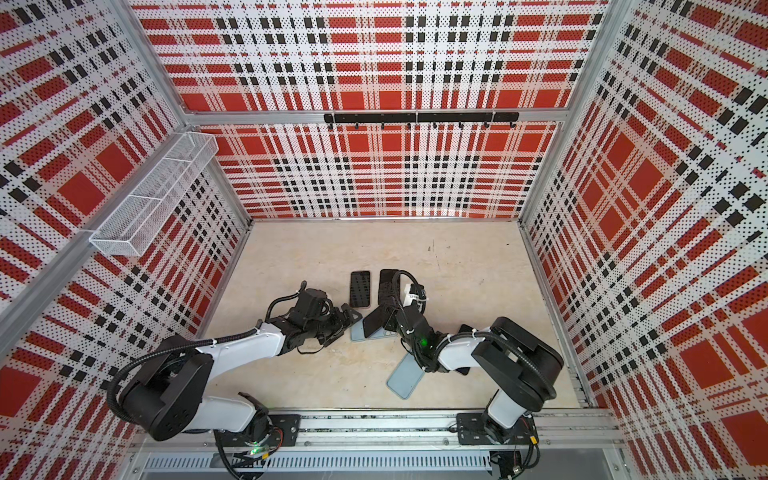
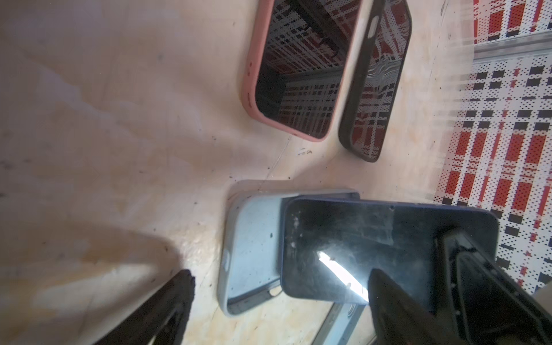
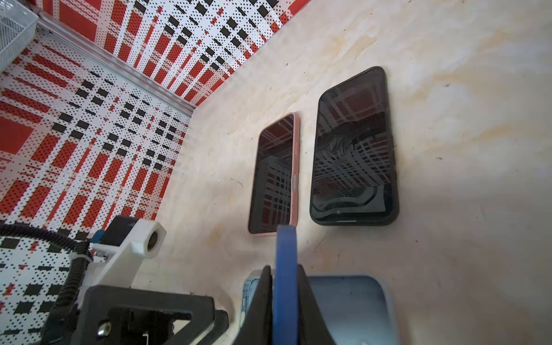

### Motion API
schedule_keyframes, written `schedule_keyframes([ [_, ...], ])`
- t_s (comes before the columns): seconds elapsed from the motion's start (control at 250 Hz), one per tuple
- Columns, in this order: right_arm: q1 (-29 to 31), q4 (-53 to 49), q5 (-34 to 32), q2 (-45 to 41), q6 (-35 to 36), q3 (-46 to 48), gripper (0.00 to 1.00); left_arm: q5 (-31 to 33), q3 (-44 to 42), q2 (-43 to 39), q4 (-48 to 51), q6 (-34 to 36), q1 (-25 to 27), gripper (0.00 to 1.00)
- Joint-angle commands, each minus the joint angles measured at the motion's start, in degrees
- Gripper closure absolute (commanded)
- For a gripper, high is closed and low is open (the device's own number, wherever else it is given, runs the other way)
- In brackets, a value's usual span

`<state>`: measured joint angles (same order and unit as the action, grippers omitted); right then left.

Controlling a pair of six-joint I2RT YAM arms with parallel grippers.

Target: Put the phone into the phone case

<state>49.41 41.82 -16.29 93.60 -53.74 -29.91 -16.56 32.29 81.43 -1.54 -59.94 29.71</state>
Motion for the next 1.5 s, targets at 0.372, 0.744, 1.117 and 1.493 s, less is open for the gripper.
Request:
schedule_keyframes([
  [0.372,3.93,1.24,0.69,2.18,-0.04,0.81,0.92,-2.42,0.49,3.62,-5.14,0.85,-1.48,0.0],
  [0.744,4.59,-4.25,2.74,2.14,0.57,-0.59,0.74,-4.18,2.25,6.41,-5.14,2.9,-2.89,0.0],
  [1.117,4.7,-10.53,1.26,-3.56,8.51,-1.59,0.55,-5.65,3.68,8.28,-5.14,4.47,-3.59,0.0],
  [1.493,4.66,-21.92,0.39,-3.51,12.86,-7.13,0.32,-9.78,6.47,10.91,-3.31,8.53,-3.76,0.0],
])
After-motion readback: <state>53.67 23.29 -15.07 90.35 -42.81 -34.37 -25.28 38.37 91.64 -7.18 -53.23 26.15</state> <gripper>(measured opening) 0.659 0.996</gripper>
